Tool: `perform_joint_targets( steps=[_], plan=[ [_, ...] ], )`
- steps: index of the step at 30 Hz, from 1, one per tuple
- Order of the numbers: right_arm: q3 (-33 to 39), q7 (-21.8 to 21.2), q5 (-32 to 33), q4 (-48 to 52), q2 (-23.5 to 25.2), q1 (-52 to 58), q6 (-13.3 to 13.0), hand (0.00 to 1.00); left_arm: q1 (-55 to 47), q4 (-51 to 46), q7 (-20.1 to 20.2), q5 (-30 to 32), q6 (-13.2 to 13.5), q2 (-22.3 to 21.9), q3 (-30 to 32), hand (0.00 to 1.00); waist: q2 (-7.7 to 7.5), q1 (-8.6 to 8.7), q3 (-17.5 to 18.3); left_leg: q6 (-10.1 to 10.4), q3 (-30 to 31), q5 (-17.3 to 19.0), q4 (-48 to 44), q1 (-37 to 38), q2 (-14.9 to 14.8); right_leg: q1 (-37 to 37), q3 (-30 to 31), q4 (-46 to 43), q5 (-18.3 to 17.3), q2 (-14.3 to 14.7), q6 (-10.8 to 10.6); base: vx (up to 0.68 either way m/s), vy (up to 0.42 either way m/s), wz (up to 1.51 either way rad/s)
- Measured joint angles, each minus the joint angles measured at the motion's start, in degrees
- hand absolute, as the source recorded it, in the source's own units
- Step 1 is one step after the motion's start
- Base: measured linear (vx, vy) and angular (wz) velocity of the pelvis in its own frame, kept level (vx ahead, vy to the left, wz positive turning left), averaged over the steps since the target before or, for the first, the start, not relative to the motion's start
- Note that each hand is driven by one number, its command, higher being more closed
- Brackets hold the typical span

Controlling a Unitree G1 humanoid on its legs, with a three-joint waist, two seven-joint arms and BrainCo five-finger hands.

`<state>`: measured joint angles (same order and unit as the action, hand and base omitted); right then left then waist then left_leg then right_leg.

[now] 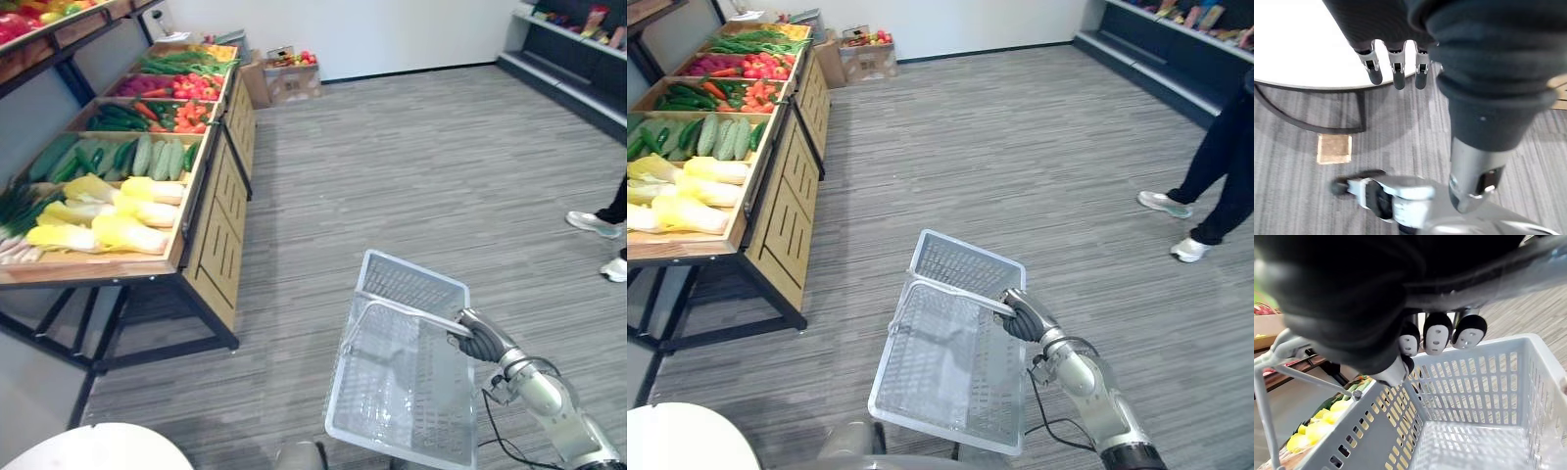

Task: Pick vegetable in the basket

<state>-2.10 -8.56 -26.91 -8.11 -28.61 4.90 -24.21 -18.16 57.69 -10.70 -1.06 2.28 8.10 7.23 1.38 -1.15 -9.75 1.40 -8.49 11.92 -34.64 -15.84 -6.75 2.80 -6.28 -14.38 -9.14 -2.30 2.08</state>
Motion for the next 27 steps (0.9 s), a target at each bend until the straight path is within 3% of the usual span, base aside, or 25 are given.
perform_joint_targets(
  steps=[3,5,6,8,9,11,12,13,14,16,17,18,19,21,23,24,25,27],
  plan=[
    [-0.73,0.97,-0.09,-3.83,0.36,-3.22,-0.23,1.00,-2.59,0.36,0.95,0.93,-0.39,-0.69,0.23,0.00,0.44,-1.46,-0.55,1.61,3.73,-6.46,22.11,-0.61,1.20,-0.11,0.23,0.01,-0.98,0.96,0.12,0.16,0.062,-0.04],
    [-0.85,2.35,-0.24,-6.13,0.41,-4.05,-0.36,1.00,-3.66,0.83,1.04,1.55,-0.45,-1.90,0.27,0.00,1.73,-2.65,-0.92,3.16,6.60,-8.41,26.88,-1.04,-0.92,-0.01,0.91,-2.11,-3.40,2.38,-0.67,0.23,0.150,-0.22],
    [-1.37,3.01,-0.30,-7.42,0.66,-3.96,-0.36,1.00,-3.66,1.85,1.25,1.85,-0.57,-2.22,0.27,0.00,1.11,-3.10,-1.35,3.44,5.54,-10.93,25.52,-0.96,-1.09,-0.07,1.99,-5.15,-5.87,1.70,-1.24,0.26,0.214,-0.25],
    [-1.86,3.28,-1.63,-7.17,0.70,-3.77,-0.36,1.00,-3.48,2.78,2.40,2.21,-1.22,-2.38,-0.06,0.00,-0.57,-2.98,-1.08,2.59,2.68,-12.13,20.12,-1.29,0.63,0.10,3.18,-7.85,-9.29,-1.52,-3.26,0.33,0.274,-0.22],
    [-1.82,3.30,-1.95,-6.97,0.64,-3.59,-0.36,1.00,-3.27,2.78,2.48,2.37,-1.37,-2.37,-0.08,0.00,-0.92,-2.91,-0.95,2.37,2.20,-11.93,17.95,-1.89,1.00,-0.07,3.58,-7.90,-9.89,-2.38,-3.89,0.41,0.339,-0.30],
    [-1.53,3.32,-2.37,-5.91,1.29,-1.39,-0.33,1.00,-2.85,2.83,2.50,2.89,-1.91,-1.54,-0.11,0.00,-2.04,-3.05,0.29,-0.59,-0.30,-8.36,14.47,-2.11,3.18,-1.02,4.03,-10.06,-11.68,-5.41,-6.13,0.37,0.266,-0.24],
    [-1.88,3.30,-2.46,-5.77,3.12,-0.57,-0.28,1.00,-2.06,2.58,2.48,4.41,-1.70,-0.45,-0.24,0.00,-5.37,-3.13,0.80,-2.61,-2.09,-5.71,14.09,-1.36,6.34,3.58,4.62,-26.83,-11.63,-9.20,-6.75,0.44,0.218,0.03],
    [-2.05,3.30,-2.52,-5.65,4.33,-0.31,-0.21,1.00,-0.55,2.44,2.43,4.59,-1.80,1.41,-0.33,0.00,-7.31,-1.55,1.45,-3.90,-2.30,-4.25,14.07,-0.37,8.74,6.23,3.71,-39.17,-4.59,-11.24,-6.76,0.56,0.236,0.09],
    [-2.56,3.31,-2.49,-5.29,4.32,-0.36,-0.20,1.00,0.25,1.53,2.43,4.55,-1.87,1.95,-0.83,0.00,-8.27,-0.74,1.74,-4.83,-2.54,-3.35,14.62,1.17,10.28,6.08,1.84,-40.94,0.67,-12.87,-4.41,0.50,0.206,0.11],
    [-2.95,3.32,-2.44,-4.94,4.59,-0.69,-0.17,1.00,2.11,-1.20,2.16,4.52,-1.58,2.43,-2.80,0.00,-7.51,-0.70,1.54,-6.66,-2.75,-1.64,17.51,6.95,11.03,7.45,2.30,-45.55,11.26,-13.91,-2.37,0.44,0.170,-0.15],
    [-2.95,3.32,-2.43,-4.74,4.62,-0.70,-0.11,1.00,2.66,-1.78,1.92,4.48,-1.56,2.51,-3.16,0.00,-7.17,-0.62,1.47,-6.53,-2.54,-1.58,17.87,8.08,11.02,8.00,2.06,-46.56,9.00,-13.86,-2.25,0.46,0.164,-0.06],
    [-2.98,3.32,-2.38,-3.81,4.67,-0.69,0.04,1.00,4.47,-3.13,1.34,4.03,-1.33,2.54,-3.70,0.00,-6.47,-0.40,1.22,-7.12,-2.06,-0.96,19.03,11.23,10.96,9.80,-0.01,-47.89,3.43,-13.69,-2.29,0.46,0.143,0.01],
    [-3.00,3.33,-2.26,-3.32,4.67,-0.93,0.16,1.00,6.81,-3.54,0.32,3.06,-1.08,2.54,-3.71,0.00,-6.05,-0.21,0.98,-7.22,-1.88,-0.88,21.11,14.29,10.87,11.60,-2.21,-45.60,-0.85,-13.17,-2.39,0.52,0.151,0.00],
    [-3.08,3.33,-2.22,-3.20,4.67,-1.76,0.15,1.00,10.09,-4.17,-0.45,-0.60,-0.56,2.72,-3.71,0.00,-4.76,-0.23,0.30,-7.20,-1.53,-0.89,23.02,17.87,9.75,14.30,-6.09,-37.18,-4.17,-11.00,-1.96,0.46,0.098,-0.02],
    [-3.13,3.66,-2.08,-3.17,4.65,-2.56,0.09,1.00,11.96,-5.15,-0.83,-2.96,0.56,2.86,-3.57,0.00,-3.38,0.44,-0.49,-6.96,-0.13,-0.80,23.46,20.13,8.92,15.90,-6.56,-23.26,-3.12,-8.15,-3.55,0.37,0.034,0.20],
    [-2.95,4.20,-1.80,-3.16,4.60,-3.03,0.02,1.00,12.60,-5.54,-1.51,-3.29,1.83,2.88,-3.63,0.00,-3.19,1.43,-0.51,-5.88,1.32,-0.17,23.53,21.19,8.41,16.07,-4.41,-11.64,-0.81,-6.20,-6.43,0.39,-0.006,0.49],
    [-2.84,4.42,-1.76,-3.17,4.60,-2.93,-0.02,1.00,12.97,-5.63,-1.95,-3.30,2.86,2.89,-3.61,0.00,-3.11,1.88,-0.60,-4.79,2.35,0.52,23.61,22.11,8.43,16.09,-0.88,-0.07,3.12,-5.03,-7.90,0.39,-0.027,0.53],
    [-2.82,4.41,-1.75,-3.17,4.78,-2.76,-0.07,1.00,13.21,-5.22,-2.35,-3.32,3.31,2.83,-3.62,0.00,-4.34,2.21,-0.54,-2.63,5.01,1.94,23.50,23.78,9.24,16.58,2.96,7.89,6.00,-5.34,-10.07,0.36,-0.092,0.54]
  ],
)
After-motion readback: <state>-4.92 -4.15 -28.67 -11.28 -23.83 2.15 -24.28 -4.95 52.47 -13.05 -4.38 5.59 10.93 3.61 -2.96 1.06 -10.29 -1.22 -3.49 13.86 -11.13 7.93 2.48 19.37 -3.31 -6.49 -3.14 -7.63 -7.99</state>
